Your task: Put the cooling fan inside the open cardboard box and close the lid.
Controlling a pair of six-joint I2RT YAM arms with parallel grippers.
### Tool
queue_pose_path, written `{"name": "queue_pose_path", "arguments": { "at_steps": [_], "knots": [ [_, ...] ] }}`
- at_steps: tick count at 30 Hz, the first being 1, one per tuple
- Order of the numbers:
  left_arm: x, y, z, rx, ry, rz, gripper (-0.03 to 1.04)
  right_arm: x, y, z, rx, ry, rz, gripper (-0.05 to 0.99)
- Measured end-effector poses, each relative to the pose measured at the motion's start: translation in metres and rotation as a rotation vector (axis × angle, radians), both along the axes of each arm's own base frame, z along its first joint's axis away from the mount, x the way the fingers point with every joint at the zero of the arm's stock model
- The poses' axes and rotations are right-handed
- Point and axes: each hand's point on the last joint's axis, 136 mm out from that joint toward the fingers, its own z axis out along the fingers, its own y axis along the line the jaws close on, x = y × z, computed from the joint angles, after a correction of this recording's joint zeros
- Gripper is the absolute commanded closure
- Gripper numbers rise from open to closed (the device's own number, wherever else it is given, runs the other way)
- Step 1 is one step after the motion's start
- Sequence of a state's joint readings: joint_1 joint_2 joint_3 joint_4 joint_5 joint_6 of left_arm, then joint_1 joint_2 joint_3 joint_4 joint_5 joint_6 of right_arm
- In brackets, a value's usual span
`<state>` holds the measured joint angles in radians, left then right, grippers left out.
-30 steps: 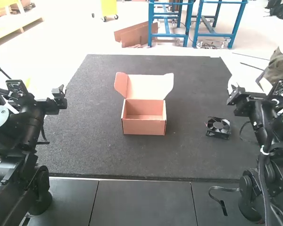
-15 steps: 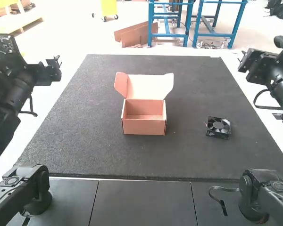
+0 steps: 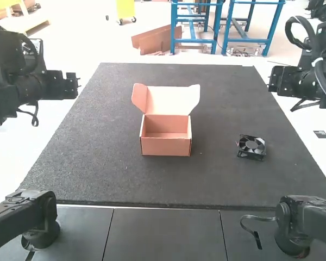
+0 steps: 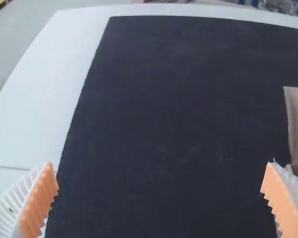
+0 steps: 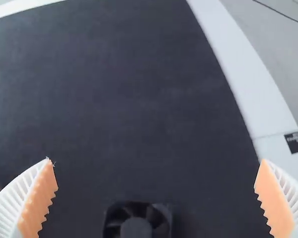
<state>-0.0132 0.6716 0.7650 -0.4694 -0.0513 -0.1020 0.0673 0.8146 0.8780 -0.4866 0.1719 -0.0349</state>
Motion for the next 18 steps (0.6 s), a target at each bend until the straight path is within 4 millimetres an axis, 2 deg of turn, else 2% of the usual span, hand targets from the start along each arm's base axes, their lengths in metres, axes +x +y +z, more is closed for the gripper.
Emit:
{"name": "queue_pose_path", "arguments": {
  "at_steps": [2,6,9,15,18],
  "knots": [
    [0.003,0.000,-0.003,0.000,0.021,0.000,0.04,0.001,-0.004,-0.016,-0.032,0.071,-0.001,0.04],
    [0.012,0.001,0.004,0.018,0.037,0.011,0.04,0.010,-0.011,-0.063,-0.112,0.253,0.033,0.04],
    [0.018,0.004,-0.005,0.034,0.096,0.029,0.04,0.008,-0.016,-0.099,-0.146,0.380,0.067,0.04],
    [0.027,0.008,-0.003,0.047,0.106,0.045,0.04,0.007,-0.036,-0.146,-0.119,0.592,0.046,0.04],
    [0.027,0.006,-0.003,0.059,0.109,0.038,0.04,0.011,-0.051,-0.162,-0.065,0.656,0.003,0.04]
  ]
}}
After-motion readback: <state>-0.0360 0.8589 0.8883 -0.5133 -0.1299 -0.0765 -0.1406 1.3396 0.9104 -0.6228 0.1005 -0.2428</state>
